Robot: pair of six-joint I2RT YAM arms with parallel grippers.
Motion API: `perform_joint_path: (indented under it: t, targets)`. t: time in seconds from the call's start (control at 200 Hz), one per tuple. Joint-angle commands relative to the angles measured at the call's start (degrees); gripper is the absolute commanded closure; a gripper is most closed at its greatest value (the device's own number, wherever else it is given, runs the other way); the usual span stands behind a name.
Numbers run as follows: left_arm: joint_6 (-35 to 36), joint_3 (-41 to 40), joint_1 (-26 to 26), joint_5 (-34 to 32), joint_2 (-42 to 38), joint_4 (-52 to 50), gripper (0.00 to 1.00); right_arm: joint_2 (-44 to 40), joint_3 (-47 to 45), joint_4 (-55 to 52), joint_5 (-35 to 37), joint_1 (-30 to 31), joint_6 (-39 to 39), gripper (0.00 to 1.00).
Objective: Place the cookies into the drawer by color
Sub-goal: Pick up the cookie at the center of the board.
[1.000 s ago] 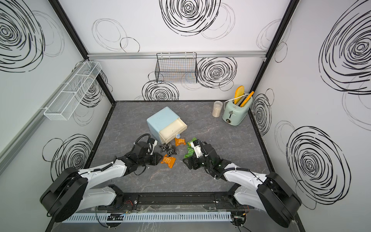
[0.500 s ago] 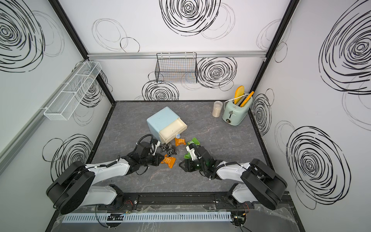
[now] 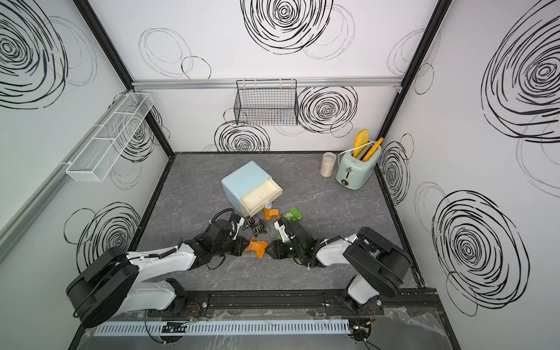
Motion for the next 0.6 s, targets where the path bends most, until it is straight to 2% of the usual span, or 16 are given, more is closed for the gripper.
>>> perform_joint_path:
  t: [0.0,0.21,0.595]
  targets:
    - [-3.63,-1.26,-1.17,-3.13,-1.59,-2.18,0.95,1.87,1.8,1.9,-0.02,1.08,2.87,0.57]
    - [-6.3,-2.66,-1.81,-6.53,-3.83,-2.81,0.95,5.06,2.09,4.03,0.35,2.32,6.22,0.64]
    - [-6.77,-3.13,-2.77,-5.85,-4.01,-1.86,0.95,7.78,2.58,7.91,-0.79,3.6,7.92,0.67]
